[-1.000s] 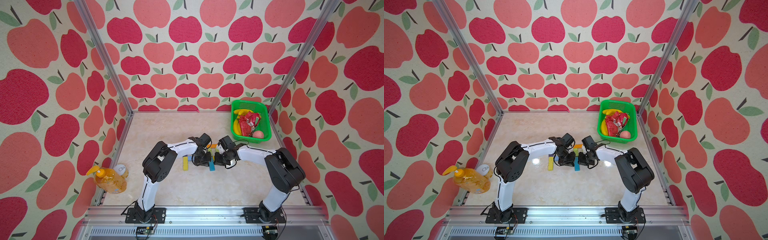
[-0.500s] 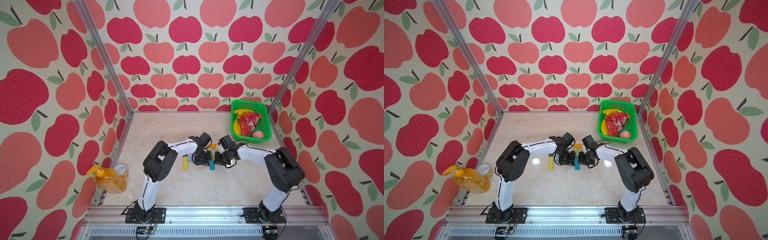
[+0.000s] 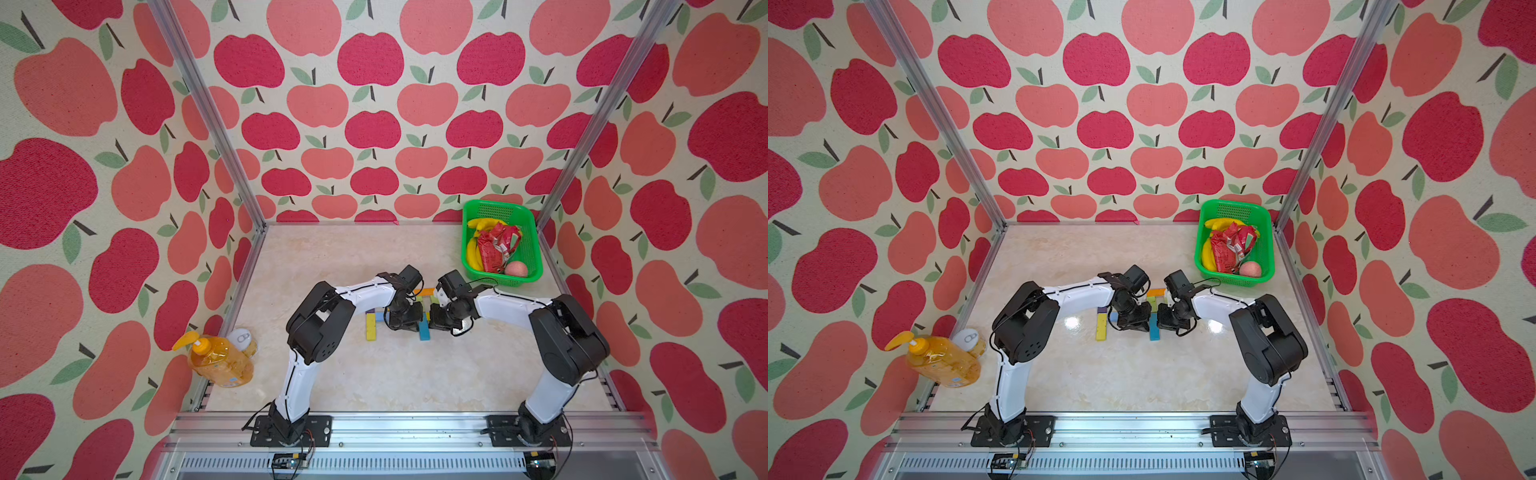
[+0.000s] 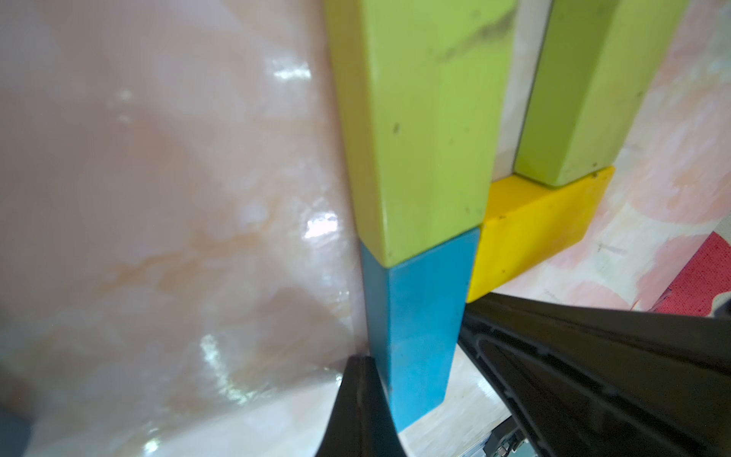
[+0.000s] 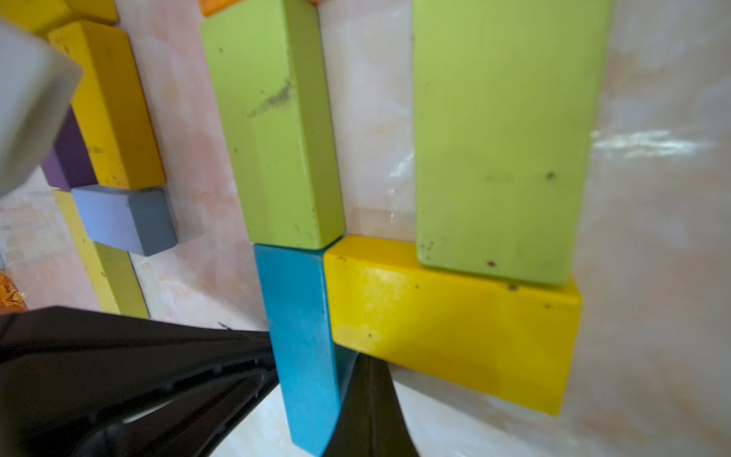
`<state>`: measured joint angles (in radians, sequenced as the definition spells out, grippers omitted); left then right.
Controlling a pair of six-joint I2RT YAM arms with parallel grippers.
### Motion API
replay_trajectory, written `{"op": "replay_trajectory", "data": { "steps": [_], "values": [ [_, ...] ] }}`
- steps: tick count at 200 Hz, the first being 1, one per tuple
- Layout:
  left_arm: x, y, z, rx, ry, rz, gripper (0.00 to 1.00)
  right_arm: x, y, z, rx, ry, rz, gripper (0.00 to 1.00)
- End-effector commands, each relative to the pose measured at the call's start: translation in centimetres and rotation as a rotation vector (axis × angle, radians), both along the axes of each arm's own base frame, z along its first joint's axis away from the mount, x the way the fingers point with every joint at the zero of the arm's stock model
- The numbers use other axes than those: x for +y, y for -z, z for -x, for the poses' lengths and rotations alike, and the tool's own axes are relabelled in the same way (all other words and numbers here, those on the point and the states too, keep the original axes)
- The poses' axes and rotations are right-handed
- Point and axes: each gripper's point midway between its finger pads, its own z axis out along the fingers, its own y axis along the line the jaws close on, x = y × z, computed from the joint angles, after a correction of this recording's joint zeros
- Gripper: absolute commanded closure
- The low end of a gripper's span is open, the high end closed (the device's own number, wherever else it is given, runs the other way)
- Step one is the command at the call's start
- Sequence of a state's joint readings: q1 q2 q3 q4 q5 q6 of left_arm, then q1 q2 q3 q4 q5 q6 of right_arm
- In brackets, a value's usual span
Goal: Assemble the letter p with building blocks
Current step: Adjust the building block at the center of the board, then reset both arms
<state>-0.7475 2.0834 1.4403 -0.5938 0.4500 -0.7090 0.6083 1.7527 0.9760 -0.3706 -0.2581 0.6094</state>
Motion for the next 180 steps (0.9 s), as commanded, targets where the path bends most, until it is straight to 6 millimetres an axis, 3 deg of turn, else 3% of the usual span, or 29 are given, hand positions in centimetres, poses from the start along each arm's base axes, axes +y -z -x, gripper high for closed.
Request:
{"op": "replay_trajectory", "data": {
  "steps": [1,45,64,88,106,115,123,128,130,152,180],
  "values": [
    [2.0,1.3,-0.5,-0.023,-0.021,-0.095,1.00,-0.6,-0.3,-0.1,-0.003,-0.009,0.038,1.00],
    [3.1,-0.2,-1.0,-0.081,-0.030,-0.138,1.00,-0.8,-1.6,-0.5,-0.040,-0.010,0.043,1.00],
    [3.1,-2.2,-1.6,-0.176,-0.020,-0.135,1.00,-0.8,-3.3,-1.2,-0.099,-0.013,0.036,1.00],
    [2.3,-7.8,-2.4,-0.434,0.024,-0.086,1.00,-1.7,-6.5,-2.7,-0.243,-0.001,0.051,0.97],
    [3.4,-13.1,-3.1,-0.656,0.023,-0.091,0.92,-3.8,-10.0,-4.6,-0.419,0.035,0.111,0.85],
    [4.7,-15.3,-3.6,-0.757,0.012,-0.117,0.84,-5.2,-12.0,-5.6,-0.511,0.059,0.143,0.66],
    [6.1,-17.1,-4.1,-0.844,-0.006,-0.149,0.72,-6.7,-13.7,-6.7,-0.594,0.092,0.174,0.37],
    [7.1,-18.2,-4.3,-0.897,-0.017,-0.171,0.62,-7.7,-14.6,-7.3,-0.638,0.113,0.191,0.08],
    [7.5,-18.7,-4.4,-0.918,-0.022,-0.179,0.56,-8.2,-15.0,-7.6,-0.655,0.125,0.196,0.02],
    [13.1,-21.7,-6.1,-1.058,-0.112,-0.270,0.01,-14.0,-17.5,-10.7,-0.785,0.259,0.293,0.01],
    [23.2,-23.2,-8.2,-1.134,-0.354,-0.436,0.02,-21.8,-17.3,-13.0,-0.885,0.496,0.394,0.01]
  ]
}}
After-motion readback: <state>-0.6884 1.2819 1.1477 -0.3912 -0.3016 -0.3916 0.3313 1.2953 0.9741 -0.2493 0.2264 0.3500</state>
